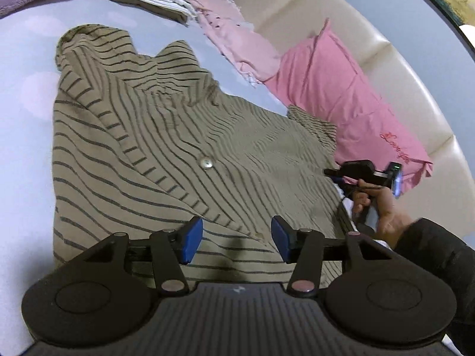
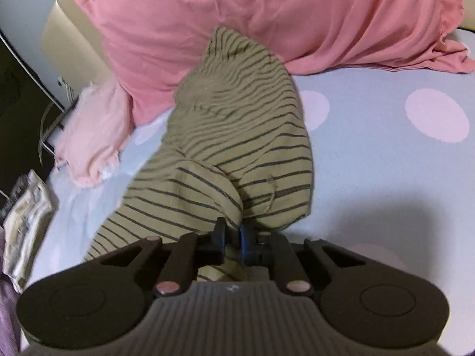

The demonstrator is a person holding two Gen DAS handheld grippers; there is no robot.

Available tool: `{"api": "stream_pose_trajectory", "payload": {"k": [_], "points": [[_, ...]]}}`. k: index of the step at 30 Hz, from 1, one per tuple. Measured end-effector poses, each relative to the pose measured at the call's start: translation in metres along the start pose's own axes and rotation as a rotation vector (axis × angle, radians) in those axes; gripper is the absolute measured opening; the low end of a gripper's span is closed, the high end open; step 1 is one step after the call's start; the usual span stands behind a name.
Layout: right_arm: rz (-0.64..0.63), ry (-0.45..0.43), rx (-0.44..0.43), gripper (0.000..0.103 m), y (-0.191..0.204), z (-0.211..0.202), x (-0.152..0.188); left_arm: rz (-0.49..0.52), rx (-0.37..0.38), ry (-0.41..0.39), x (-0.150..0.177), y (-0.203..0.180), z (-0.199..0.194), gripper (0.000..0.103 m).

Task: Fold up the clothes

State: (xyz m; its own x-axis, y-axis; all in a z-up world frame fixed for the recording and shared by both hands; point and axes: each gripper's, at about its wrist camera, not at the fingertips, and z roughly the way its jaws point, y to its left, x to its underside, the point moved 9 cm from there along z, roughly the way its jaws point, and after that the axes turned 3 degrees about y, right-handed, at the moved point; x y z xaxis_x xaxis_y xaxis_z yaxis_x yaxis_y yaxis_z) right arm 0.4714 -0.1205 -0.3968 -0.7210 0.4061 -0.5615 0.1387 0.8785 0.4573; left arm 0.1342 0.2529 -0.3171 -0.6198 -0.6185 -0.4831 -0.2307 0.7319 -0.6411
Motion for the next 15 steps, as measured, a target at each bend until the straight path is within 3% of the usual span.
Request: {"api": "stream_pose_trajectory", "payload": {"k": [5, 9, 15], "points": [[-0.090, -0.066, -0.021, 0.006, 0.016, -0.027, -0.007, -0.031, -0.059, 0.012, -0.001, 0.011, 0.003, 0.049], [-0.283, -0.136, -0.001, 0.006, 0.042, -0.055, -0.007, -0.022, -0.102, 0.047, 0.007, 0.015, 0.004, 0.049], [-0.422, -0.208, -0.072, 0.006, 0.086, -0.085, 0.005, -0.018, -0.097, 0.057, 0.010, 0.011, 0.000, 0.049]]}}
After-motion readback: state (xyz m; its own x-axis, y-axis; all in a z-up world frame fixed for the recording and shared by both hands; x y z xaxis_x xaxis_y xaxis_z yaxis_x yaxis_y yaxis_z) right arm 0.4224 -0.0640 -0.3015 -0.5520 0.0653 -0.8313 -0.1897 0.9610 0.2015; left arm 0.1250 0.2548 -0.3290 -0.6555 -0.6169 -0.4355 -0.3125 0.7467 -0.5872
